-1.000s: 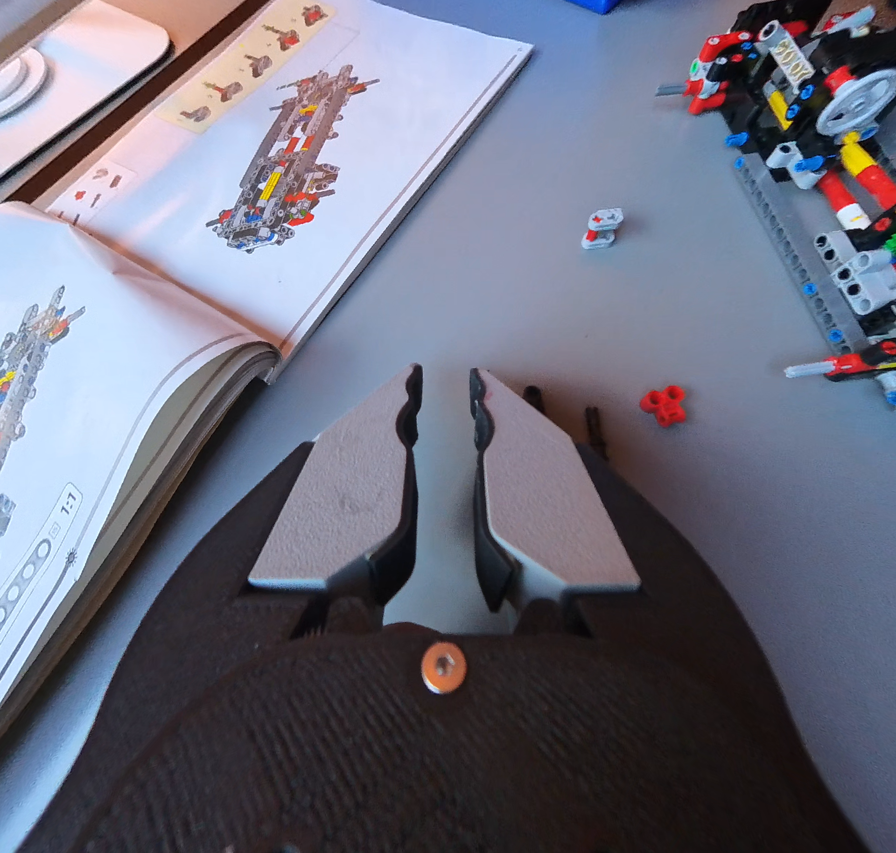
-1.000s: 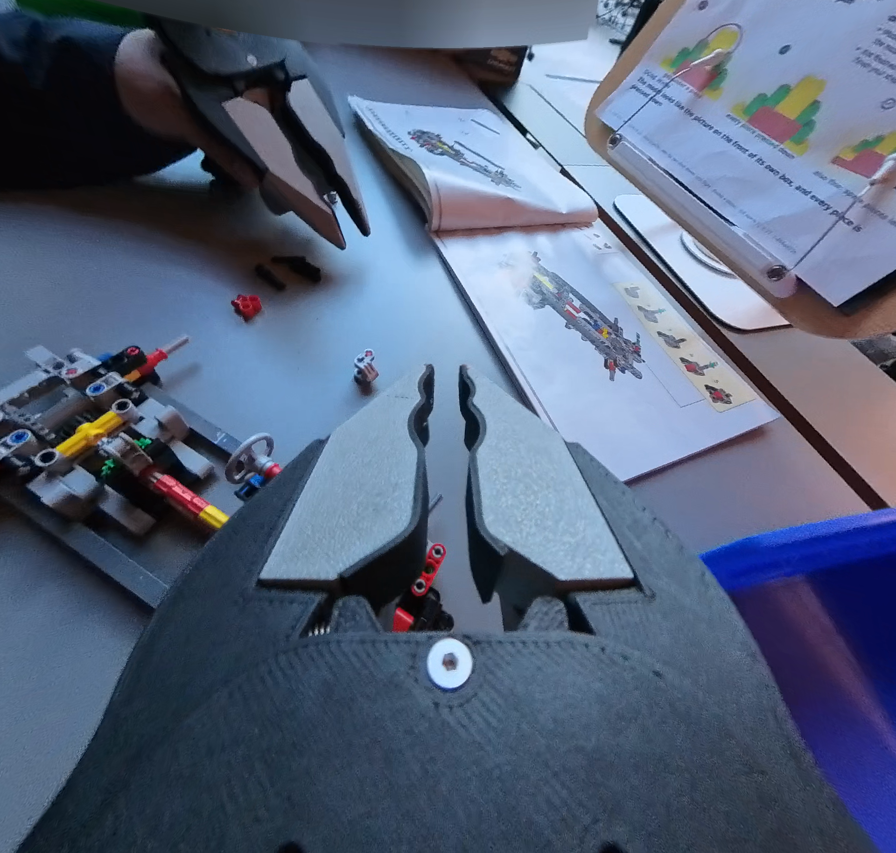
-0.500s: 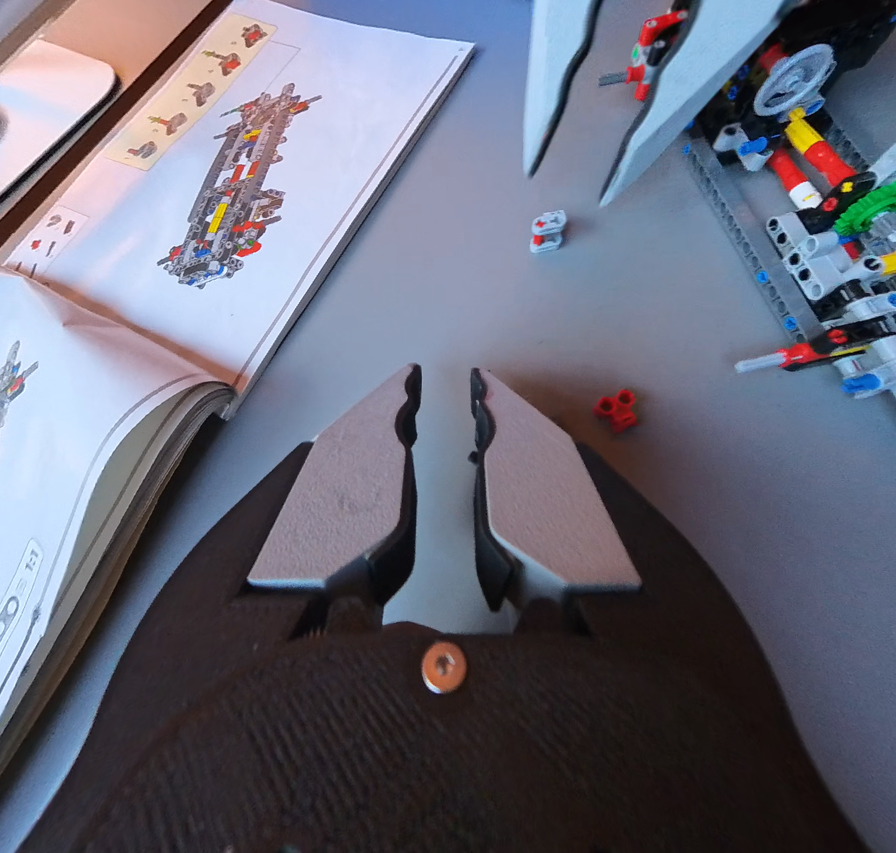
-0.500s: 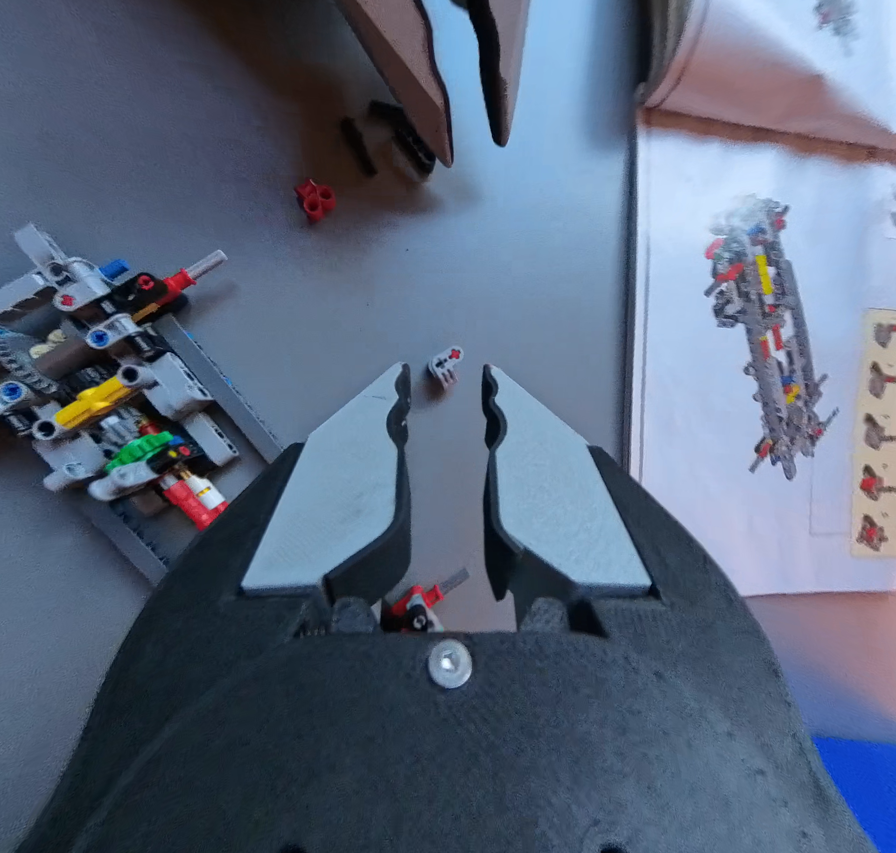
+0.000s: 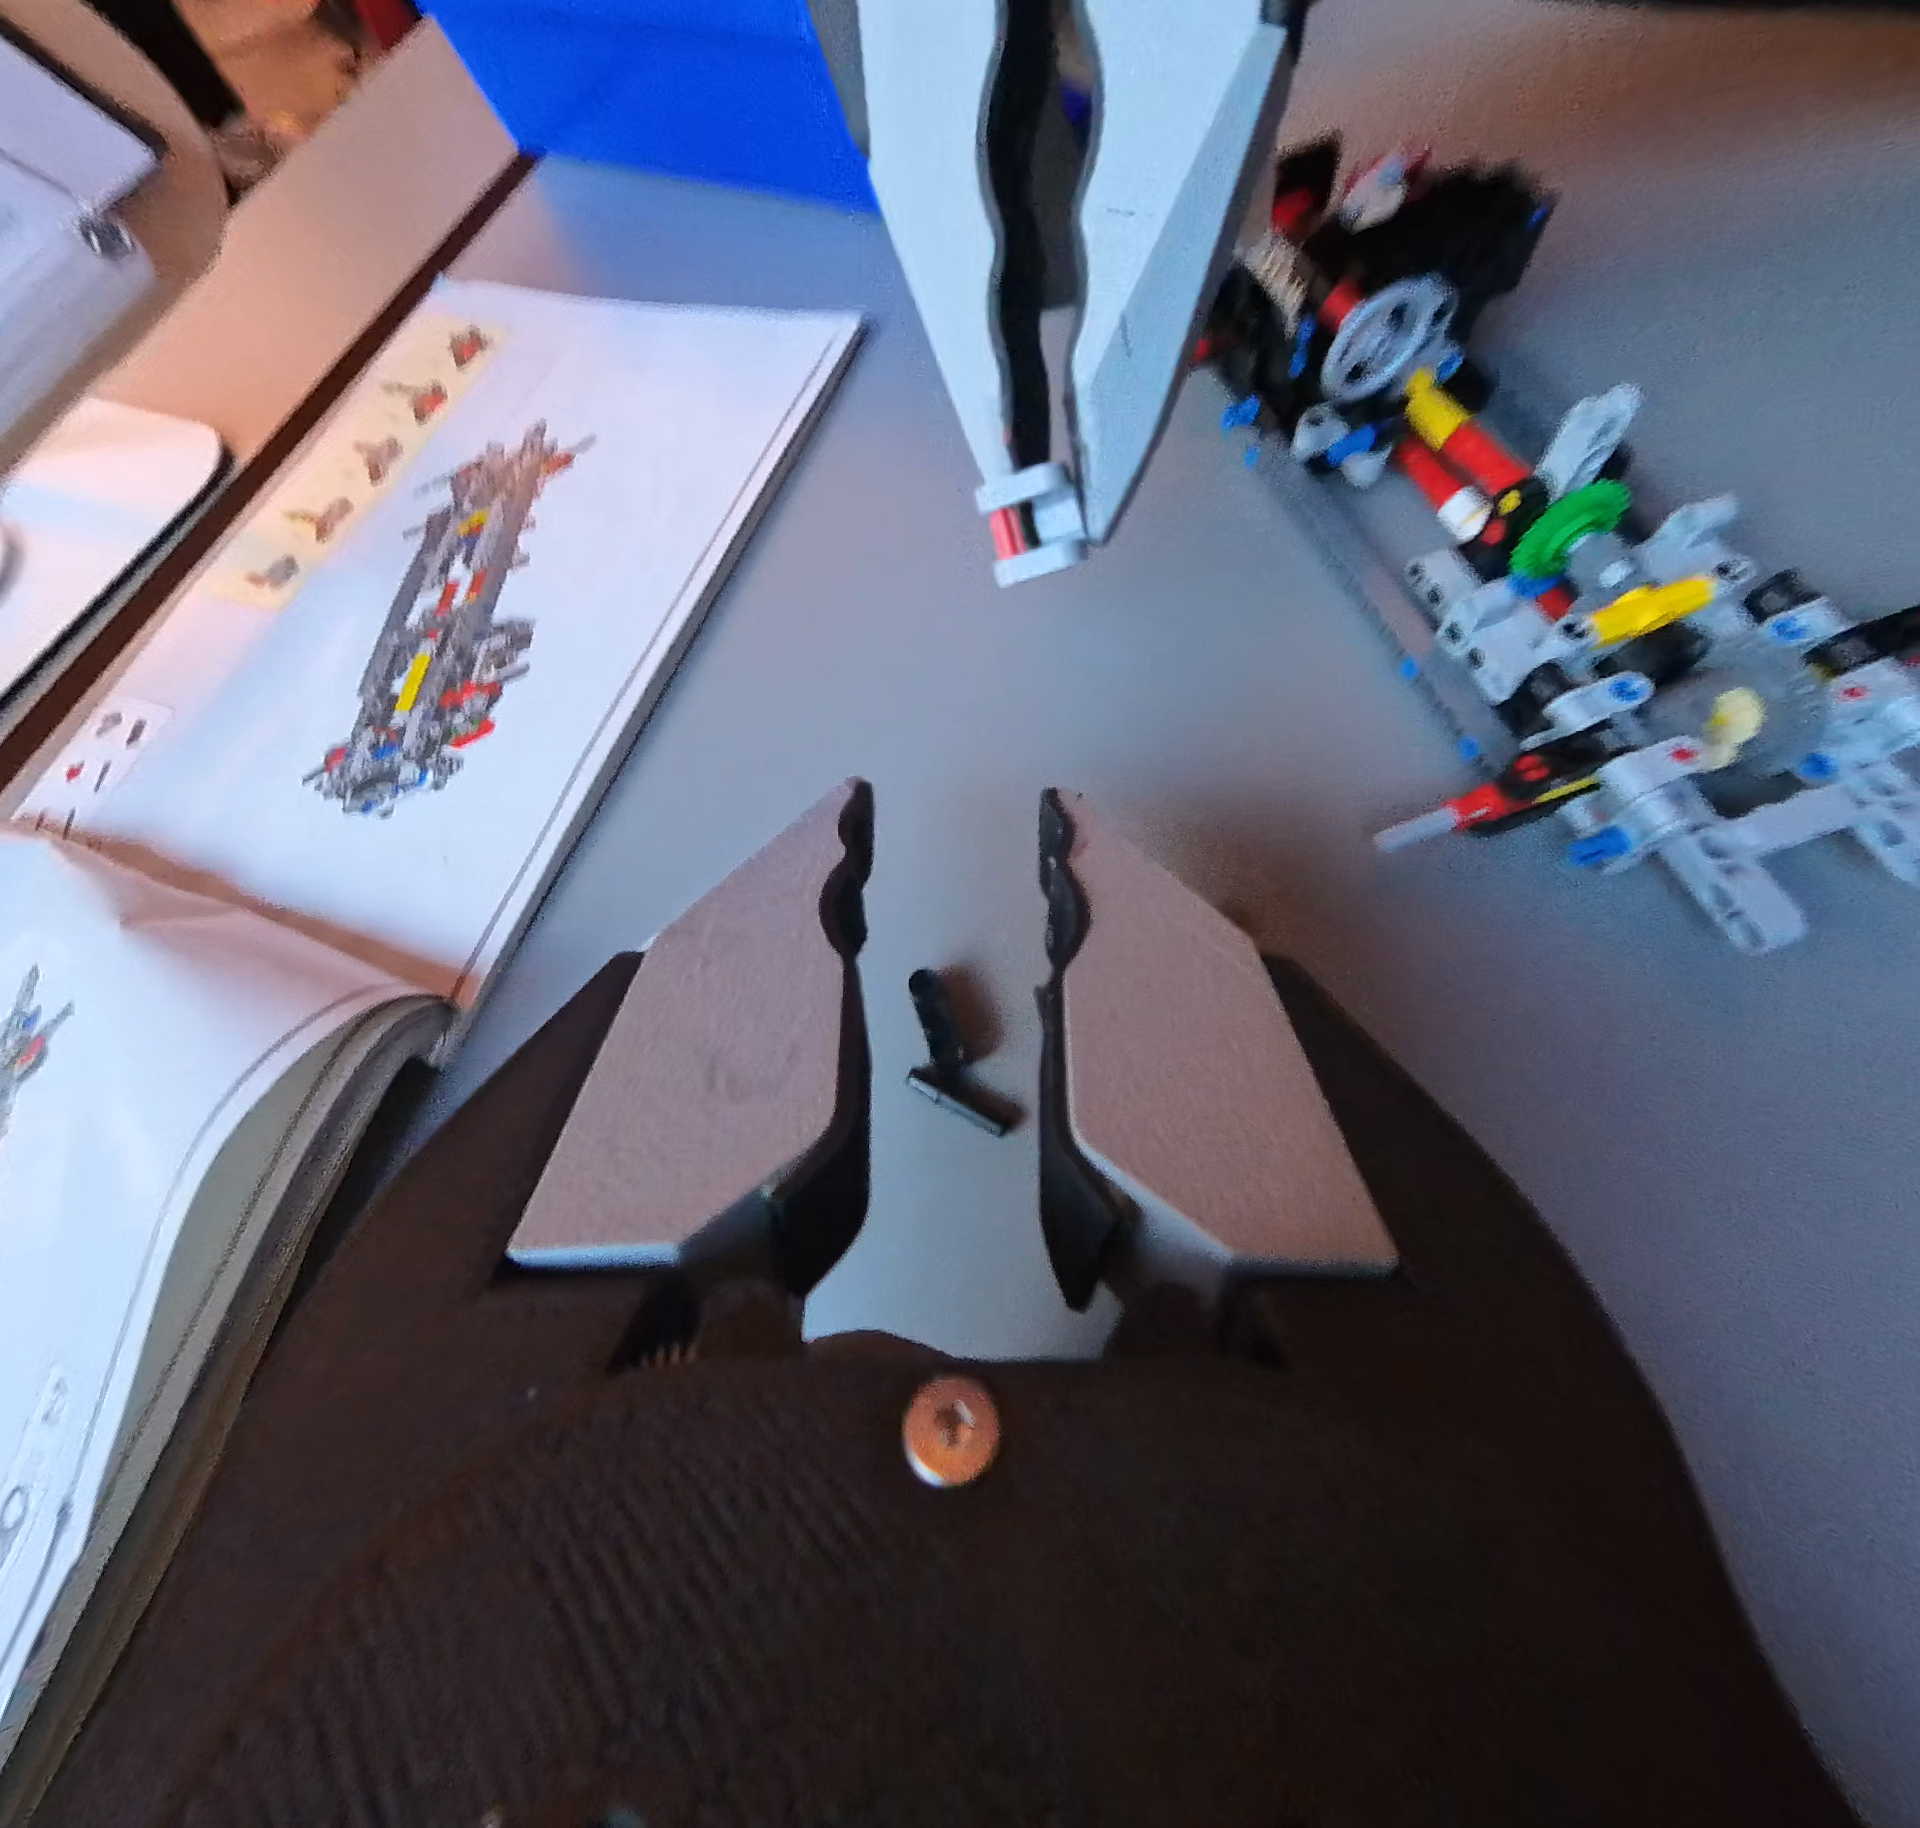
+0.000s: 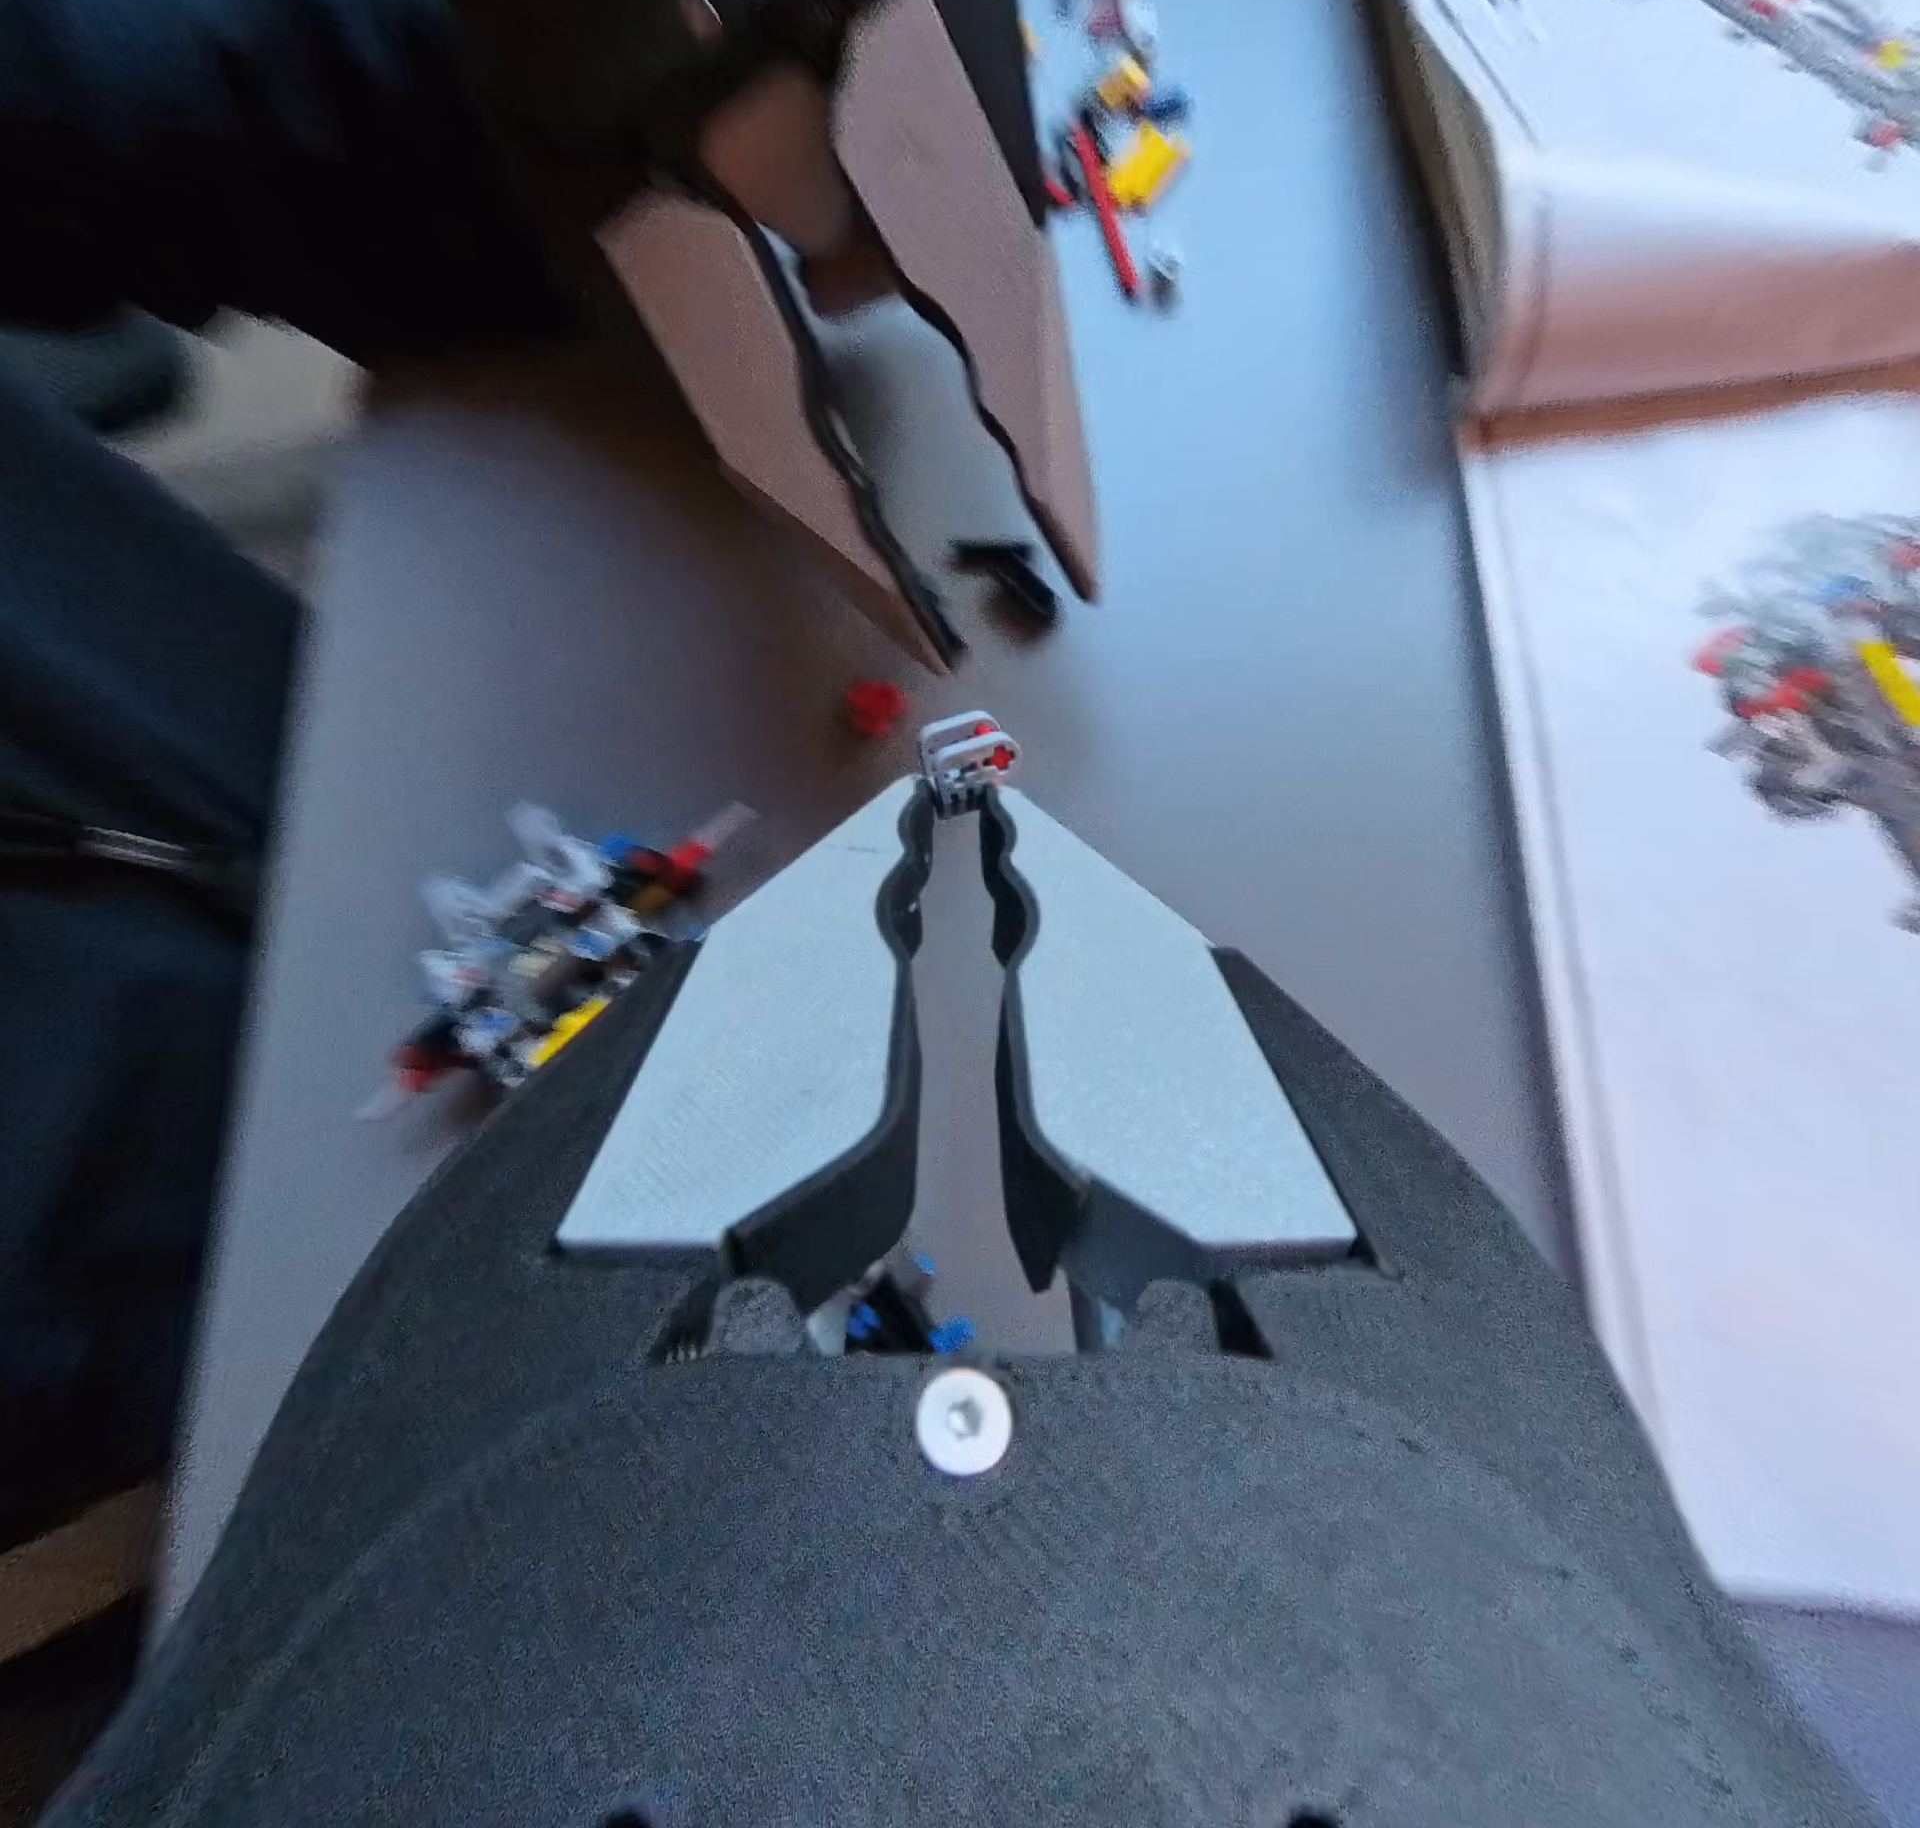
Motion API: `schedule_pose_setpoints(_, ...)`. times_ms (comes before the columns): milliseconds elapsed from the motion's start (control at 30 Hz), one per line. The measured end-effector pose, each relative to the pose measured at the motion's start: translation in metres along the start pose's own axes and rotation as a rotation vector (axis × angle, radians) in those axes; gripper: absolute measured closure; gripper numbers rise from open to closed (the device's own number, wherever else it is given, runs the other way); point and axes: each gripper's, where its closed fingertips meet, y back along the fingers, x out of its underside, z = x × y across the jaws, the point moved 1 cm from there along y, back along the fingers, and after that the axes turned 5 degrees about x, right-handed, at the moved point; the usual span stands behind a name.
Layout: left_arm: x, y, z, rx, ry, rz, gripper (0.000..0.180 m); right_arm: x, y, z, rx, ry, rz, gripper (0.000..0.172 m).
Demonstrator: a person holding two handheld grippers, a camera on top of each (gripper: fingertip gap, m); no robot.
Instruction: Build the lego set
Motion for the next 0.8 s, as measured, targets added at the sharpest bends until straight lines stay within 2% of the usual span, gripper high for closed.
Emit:
schedule_pose_setpoints(167, -0.045, 0.023, -0.022, 0.156, -0.007, -0.297, 0.144, -0.043, 0.022, 0.034, -0.407, -0.195, -0.232, 0.166)
schedule_pose_setpoints(333, -0.074, 0.048, -0.037, 0.243, -0.034, -0.524, 0.143, -0.067, 0.033, 0.053, -0.724, -0.34, -0.323, 0.167)
schedule_pose_setpoints(433, -0.084, 0.063, -0.043, 0.323, 0.003, -0.618, 0.152, -0.07, 0.031, 0.062, -0.818, -0.363, -0.326, 0.167)
schedule_pose_setpoints(567, -0.085, 0.07, -0.044, 0.391, 0.061, -0.652, 0.164, -0.075, 0.031, 0.07, -0.888, -0.368, -0.339, 0.167)
schedule_pose_setpoints(800, -0.093, 0.078, -0.046, 0.536, 0.213, -0.74, 0.155, -0.079, 0.036, 0.071, -0.948, -0.379, -0.381, 0.167)
